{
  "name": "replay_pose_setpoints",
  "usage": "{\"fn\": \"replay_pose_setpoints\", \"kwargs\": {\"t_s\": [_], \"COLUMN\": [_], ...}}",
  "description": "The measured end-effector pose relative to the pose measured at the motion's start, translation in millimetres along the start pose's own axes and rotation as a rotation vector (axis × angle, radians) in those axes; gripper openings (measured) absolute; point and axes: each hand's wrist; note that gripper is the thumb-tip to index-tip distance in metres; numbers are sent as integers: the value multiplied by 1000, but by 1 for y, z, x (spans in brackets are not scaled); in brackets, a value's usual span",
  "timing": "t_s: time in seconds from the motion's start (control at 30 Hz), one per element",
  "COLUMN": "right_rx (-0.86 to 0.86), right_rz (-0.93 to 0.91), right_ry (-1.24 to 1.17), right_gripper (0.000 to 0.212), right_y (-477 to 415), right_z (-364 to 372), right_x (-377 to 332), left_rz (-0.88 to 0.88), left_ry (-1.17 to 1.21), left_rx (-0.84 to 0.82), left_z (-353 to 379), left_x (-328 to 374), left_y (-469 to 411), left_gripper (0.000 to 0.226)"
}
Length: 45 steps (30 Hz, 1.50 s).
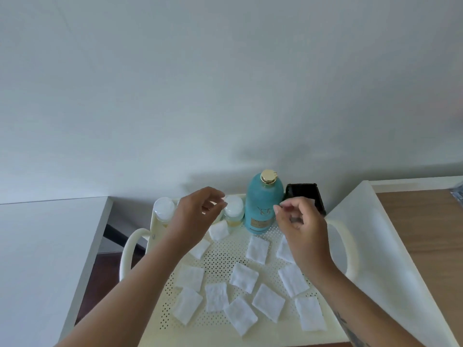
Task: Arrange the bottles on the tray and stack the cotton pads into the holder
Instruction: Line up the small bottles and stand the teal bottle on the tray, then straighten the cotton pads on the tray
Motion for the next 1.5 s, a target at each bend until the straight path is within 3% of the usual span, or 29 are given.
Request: {"fn": "replay_pose_setpoints", "kwargs": {"t_s": [0.27,0.6,0.97,1.07,1.17,1.5], "right_rx": [-282,-486,-453,-448,-421,-377], "right_rz": [210,121,14,29,45,121], "right_ry": [153,451,643,696,681,533], "right_gripper": [9,47,40,38,20,13], "right_y": [40,35,30,30,30,42], "right_z": [51,101,115,118,117,104], "right_x": [40,57,76,81,84,65], "left_rz": [-245,-469,-556,-563,-554,-620], "left_ry": [-137,-260,-437,-484,-532,-310], "left_rx": [34,-53,-118,-121,-141,-81], "left_z": [5,39,60,62,66,59], "left_x": [-47,-76,-91,-92,-91,-83], "left_y": [58,82,61,59,57,64], "left_gripper": [10,35,48,42,32,13]}}
Point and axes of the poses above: each hand's wrist, its own y-axis away from the middle knuckle, its own z-axis out of the palm, x = y × z, and after that the axes turned 14 degrees about -y, right-handed
